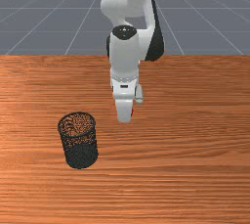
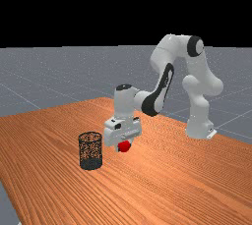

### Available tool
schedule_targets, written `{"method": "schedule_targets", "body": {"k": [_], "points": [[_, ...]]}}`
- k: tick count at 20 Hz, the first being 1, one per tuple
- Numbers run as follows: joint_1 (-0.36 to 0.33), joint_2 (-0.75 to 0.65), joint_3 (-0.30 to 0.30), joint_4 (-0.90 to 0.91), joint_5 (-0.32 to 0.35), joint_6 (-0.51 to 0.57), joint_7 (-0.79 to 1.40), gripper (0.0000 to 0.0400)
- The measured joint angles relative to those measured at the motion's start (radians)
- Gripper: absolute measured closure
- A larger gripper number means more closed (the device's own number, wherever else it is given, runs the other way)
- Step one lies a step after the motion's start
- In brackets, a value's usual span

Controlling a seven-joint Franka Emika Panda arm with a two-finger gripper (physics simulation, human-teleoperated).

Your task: Put the ball into the container

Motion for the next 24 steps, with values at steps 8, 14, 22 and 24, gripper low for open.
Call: {"method": "schedule_targets", "body": {"k": [8,14,22,24], "points": [[0.0,-0.148,0.0,-0.009,0.0,-0.103,0.0,0.0121],[-0.039,-0.152,-0.008,0.06,-0.003,-0.221,-0.115,0.012],[-0.154,-0.112,-0.051,0.116,0.016,-0.241,-0.29,0.0121],[-0.169,-0.104,-0.055,0.126,0.018,-0.245,-0.314,0.012]]}}
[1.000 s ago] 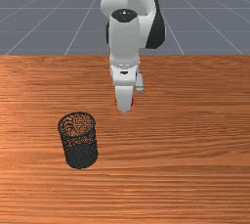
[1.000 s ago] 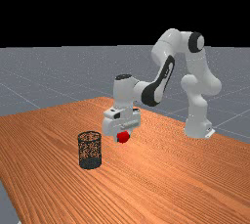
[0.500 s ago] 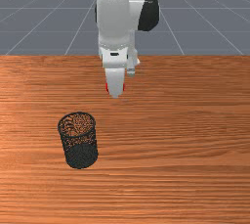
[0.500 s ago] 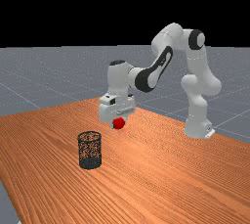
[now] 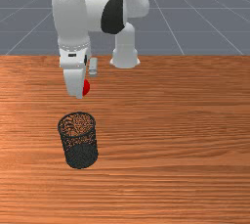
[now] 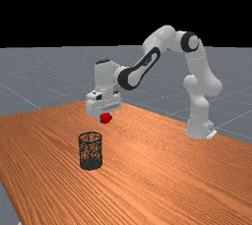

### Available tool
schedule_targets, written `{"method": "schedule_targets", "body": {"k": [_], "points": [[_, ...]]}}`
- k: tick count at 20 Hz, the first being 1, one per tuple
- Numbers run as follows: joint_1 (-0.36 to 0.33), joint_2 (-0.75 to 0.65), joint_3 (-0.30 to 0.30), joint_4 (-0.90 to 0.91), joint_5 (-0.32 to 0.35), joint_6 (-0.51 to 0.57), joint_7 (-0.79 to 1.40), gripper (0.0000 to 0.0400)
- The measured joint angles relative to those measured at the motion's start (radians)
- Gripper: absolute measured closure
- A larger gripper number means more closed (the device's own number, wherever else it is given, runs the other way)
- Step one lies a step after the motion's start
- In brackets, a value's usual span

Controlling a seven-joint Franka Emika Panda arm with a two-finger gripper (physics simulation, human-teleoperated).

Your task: Put the ball into the container

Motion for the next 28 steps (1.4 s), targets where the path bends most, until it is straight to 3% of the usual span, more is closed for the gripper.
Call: {"method": "schedule_targets", "body": {"k": [1,4,12,19,28], "points": [[-0.008,0.005,-0.002,0.006,0.001,-0.002,-0.012,0.012],[-0.004,0.111,-0.011,0.192,-0.007,-0.144,0.031,0.012],[-0.002,0.191,-0.005,0.31,-0.001,-0.171,0.034,0.012],[-0.001,0.344,-0.004,0.566,-0.003,-0.309,0.047,0.012],[-0.001,0.391,-0.002,0.505,0.0,-0.198,0.047,0.012]]}}
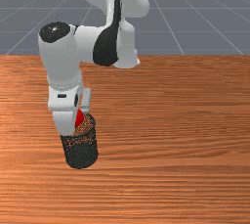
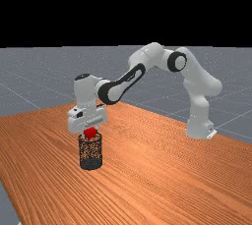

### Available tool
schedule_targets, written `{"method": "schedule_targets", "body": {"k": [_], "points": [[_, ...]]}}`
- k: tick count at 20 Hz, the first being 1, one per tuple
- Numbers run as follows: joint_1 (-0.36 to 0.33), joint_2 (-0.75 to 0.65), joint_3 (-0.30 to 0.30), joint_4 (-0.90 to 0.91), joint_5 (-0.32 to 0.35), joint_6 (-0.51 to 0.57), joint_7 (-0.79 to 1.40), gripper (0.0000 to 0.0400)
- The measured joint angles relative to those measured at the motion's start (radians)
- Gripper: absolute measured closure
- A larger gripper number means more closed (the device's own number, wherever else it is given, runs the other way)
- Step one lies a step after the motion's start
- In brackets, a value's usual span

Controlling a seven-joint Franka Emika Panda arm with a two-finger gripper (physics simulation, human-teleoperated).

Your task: Put the ball into the container

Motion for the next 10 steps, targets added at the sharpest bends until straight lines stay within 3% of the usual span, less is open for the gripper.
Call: {"method": "schedule_targets", "body": {"k": [7,10], "points": [[-0.003,0.0,-0.003,-0.017,-0.004,0.023,-0.007,0.012],[-0.009,-0.004,0.001,-0.025,0.002,0.033,-0.016,0.0076]]}}
